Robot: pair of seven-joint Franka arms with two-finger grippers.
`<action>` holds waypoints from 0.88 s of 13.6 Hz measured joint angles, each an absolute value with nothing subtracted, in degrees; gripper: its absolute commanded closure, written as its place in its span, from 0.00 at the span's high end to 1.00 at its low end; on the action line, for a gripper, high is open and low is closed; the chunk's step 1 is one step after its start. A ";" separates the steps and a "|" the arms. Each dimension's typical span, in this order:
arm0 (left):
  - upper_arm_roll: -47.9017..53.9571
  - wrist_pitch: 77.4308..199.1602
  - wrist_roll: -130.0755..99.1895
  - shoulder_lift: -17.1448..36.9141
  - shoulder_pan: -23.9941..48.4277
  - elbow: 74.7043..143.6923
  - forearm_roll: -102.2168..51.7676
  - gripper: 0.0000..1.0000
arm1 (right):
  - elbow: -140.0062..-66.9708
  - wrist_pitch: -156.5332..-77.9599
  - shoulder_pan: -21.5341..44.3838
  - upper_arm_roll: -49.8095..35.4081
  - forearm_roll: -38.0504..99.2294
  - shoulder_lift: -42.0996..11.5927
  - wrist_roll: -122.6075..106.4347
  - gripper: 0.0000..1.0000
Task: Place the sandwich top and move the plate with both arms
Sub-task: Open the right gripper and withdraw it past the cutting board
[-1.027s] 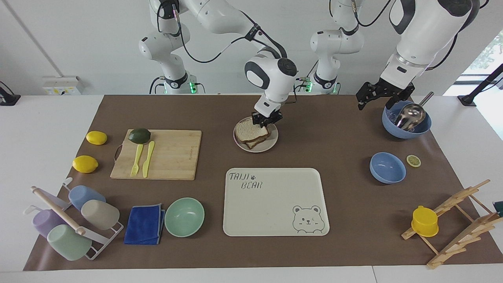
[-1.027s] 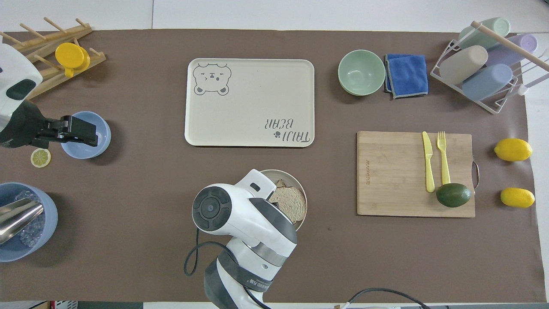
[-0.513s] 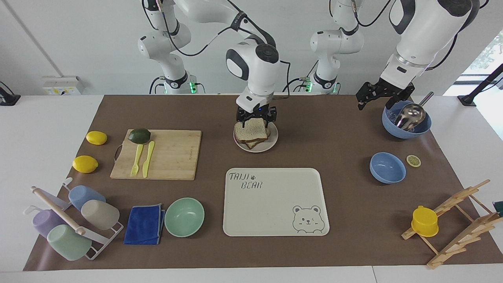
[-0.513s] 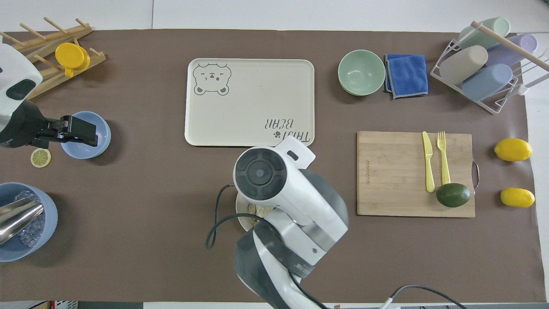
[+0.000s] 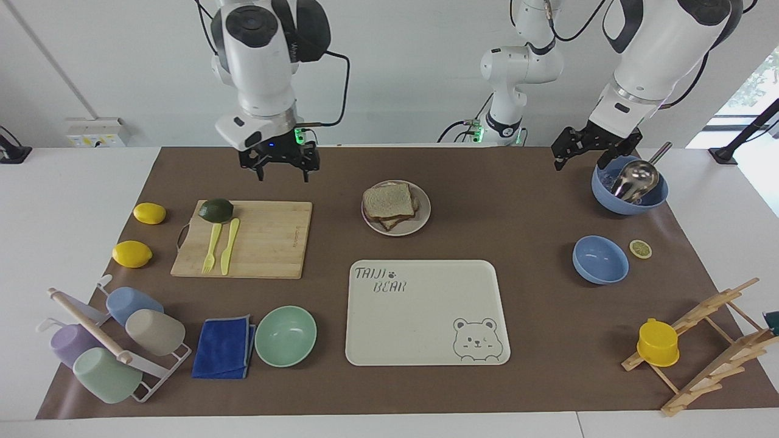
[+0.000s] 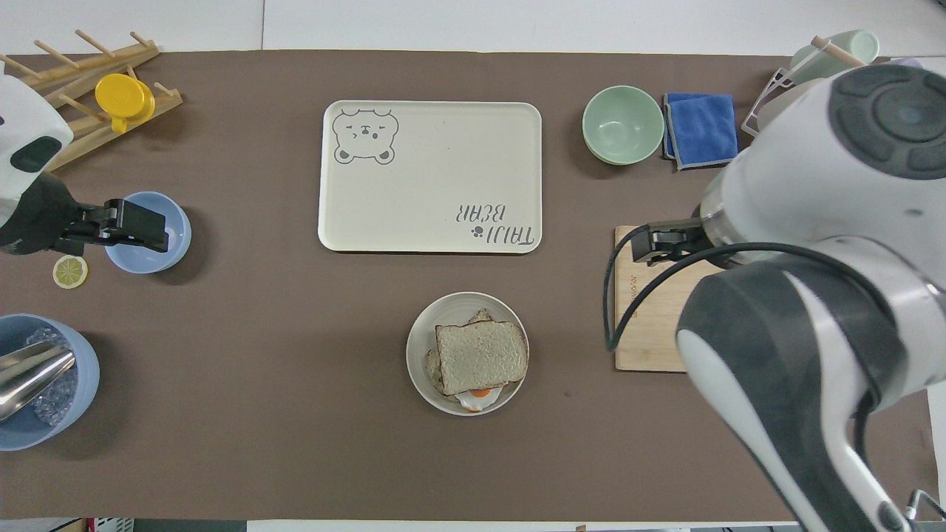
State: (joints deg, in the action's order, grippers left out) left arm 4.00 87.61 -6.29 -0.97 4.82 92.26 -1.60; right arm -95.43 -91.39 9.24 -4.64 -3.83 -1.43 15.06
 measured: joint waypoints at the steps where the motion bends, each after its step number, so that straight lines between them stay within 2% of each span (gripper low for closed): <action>1: 4.00 87.61 -6.29 -0.97 4.82 92.26 -1.60 1.00 | -95.13 -90.94 6.24 -4.54 -3.80 -1.47 11.83 1.00; 3: 4.00 87.61 -6.30 -0.97 4.82 92.26 -1.60 1.00 | -95.07 -90.36 2.36 -4.47 -3.76 -1.76 8.59 1.00; 8: 4.00 87.62 -6.30 -0.97 4.82 92.28 -1.60 1.00 | -95.06 -88.26 -1.65 -4.60 -3.76 -2.84 8.16 1.00; 12: 4.29 88.88 -6.30 -1.75 4.84 94.38 -1.60 1.00 | -95.75 -85.65 -2.26 -5.10 -3.75 -2.10 5.78 1.00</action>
State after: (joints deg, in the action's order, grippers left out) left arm 4.29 88.88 -6.30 -1.75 4.84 94.38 -1.60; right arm -95.75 -85.65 -2.26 -5.10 -3.75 -2.10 5.78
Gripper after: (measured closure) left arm 0.000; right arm 0.000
